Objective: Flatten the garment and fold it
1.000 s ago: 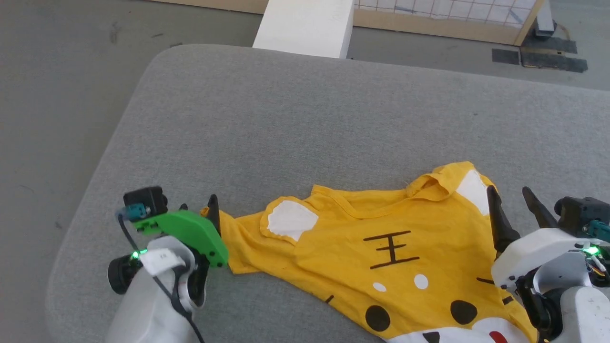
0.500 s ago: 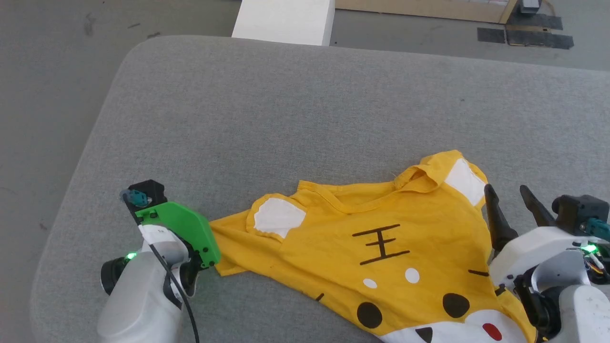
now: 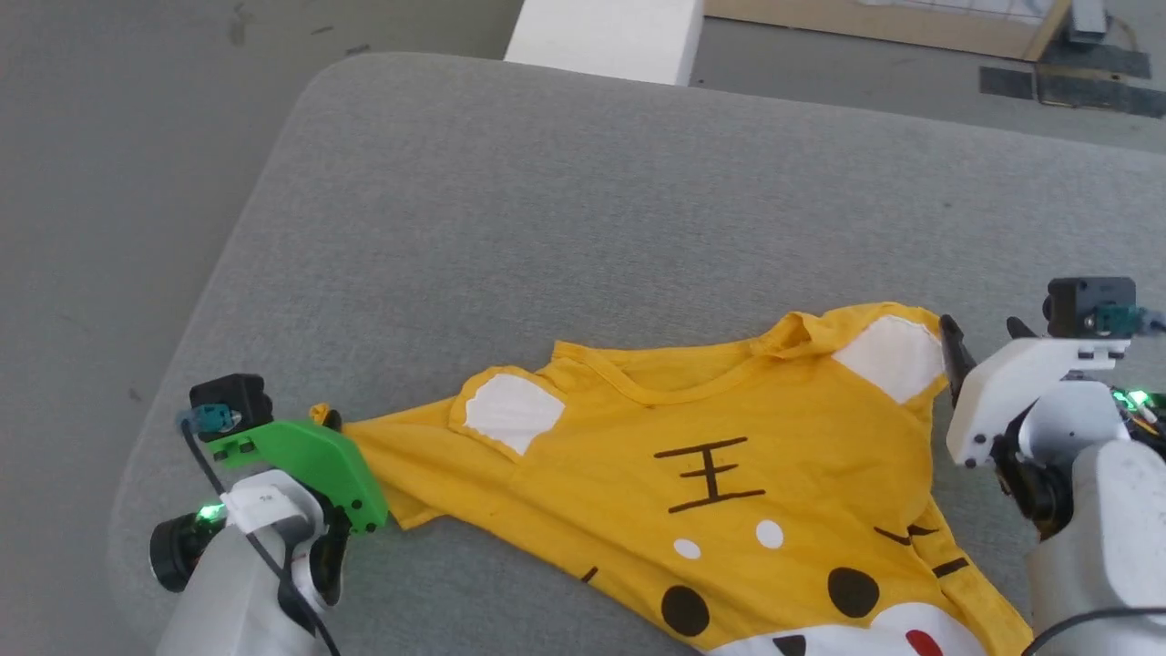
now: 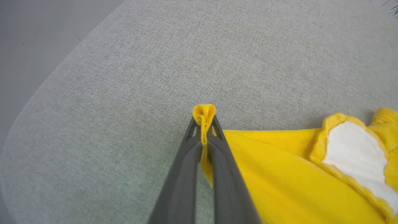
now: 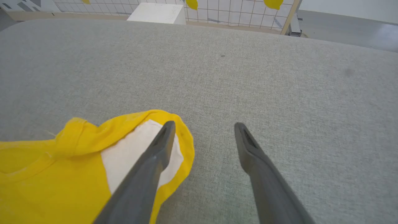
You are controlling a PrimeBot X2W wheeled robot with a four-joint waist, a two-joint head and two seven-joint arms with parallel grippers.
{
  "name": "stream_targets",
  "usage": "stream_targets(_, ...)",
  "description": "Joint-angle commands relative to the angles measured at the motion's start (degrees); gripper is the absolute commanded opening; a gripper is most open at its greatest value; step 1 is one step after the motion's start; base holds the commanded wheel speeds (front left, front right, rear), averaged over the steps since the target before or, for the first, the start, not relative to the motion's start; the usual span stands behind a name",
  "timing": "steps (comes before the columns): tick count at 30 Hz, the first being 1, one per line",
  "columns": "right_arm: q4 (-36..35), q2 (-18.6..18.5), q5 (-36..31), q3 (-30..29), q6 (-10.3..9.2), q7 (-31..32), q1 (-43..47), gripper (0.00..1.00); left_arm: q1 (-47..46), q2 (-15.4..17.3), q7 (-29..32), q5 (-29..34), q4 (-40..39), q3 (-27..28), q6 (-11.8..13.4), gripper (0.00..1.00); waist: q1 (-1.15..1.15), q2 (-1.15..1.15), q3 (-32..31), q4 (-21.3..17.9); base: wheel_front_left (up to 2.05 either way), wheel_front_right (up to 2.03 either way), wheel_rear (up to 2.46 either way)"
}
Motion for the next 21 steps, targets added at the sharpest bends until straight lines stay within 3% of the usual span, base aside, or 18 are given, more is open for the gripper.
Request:
stream_targets(1, 1.38, -0.3, -0.28, -0.35, -0.08, 1.3, -1.71, 1.0, 0.7, 0.69, -0.43, 0.27, -0.75, 0.14, 0.27, 0.0, 0.0, 0.0, 0.58, 1.75, 0.0, 0.0, 0.0)
stream_targets(8, 9.3, -2.14, 2.92, 2.5, -0.08, 9.2, -6.63, 1.0, 1.14, 0.05, -0.46, -0.58, -1.85, -0.67, -0.75, 0.0, 0.0, 0.0, 2.25, 4.74, 0.0, 0.0, 0.0)
stream_targets(15, 12.88, -3.94, 6.23, 9.83, -0.08, 20.43, -7.26, 1.0, 0.94, -0.71, -0.78, -1.25, -1.4, -1.16, -1.11, 0.0, 0.0, 0.0, 3.25, 5.83, 0.0, 0.0, 0.0)
stream_targets(16, 12.83, -4.27, 6.67, 10.85, -0.08, 21.87, -7.0, 0.56, 0.96, -0.75, -0.79, -1.3, -1.35, -1.24, -1.18, 0.0, 0.0, 0.0, 3.27, 5.88, 0.0, 0.0, 0.0)
stream_targets(18, 12.01, -5.23, 7.94, 13.47, -0.08, 24.94, -6.19, 0.09, 0.99, -0.8, -0.75, -1.46, -1.17, -1.5, -1.48, 0.0, 0.0, 0.0, 3.22, 5.82, 0.0, 0.0, 0.0)
stream_targets(19, 11.36, -5.75, 8.44, 14.28, -0.08, 26.11, -5.82, 0.0, 1.01, -0.87, -0.76, -1.55, -1.15, -1.62, -1.61, 0.0, 0.0, 0.0, 3.09, 5.7, 0.0, 0.0, 0.0)
stream_targets(21, 9.53, -7.0, 9.04, 15.34, -0.08, 26.94, -5.46, 0.0, 0.9, -0.83, -0.97, -1.55, -1.25, -1.87, -1.94, 0.0, 0.0, 0.0, 2.79, 5.35, 0.0, 0.0, 0.0)
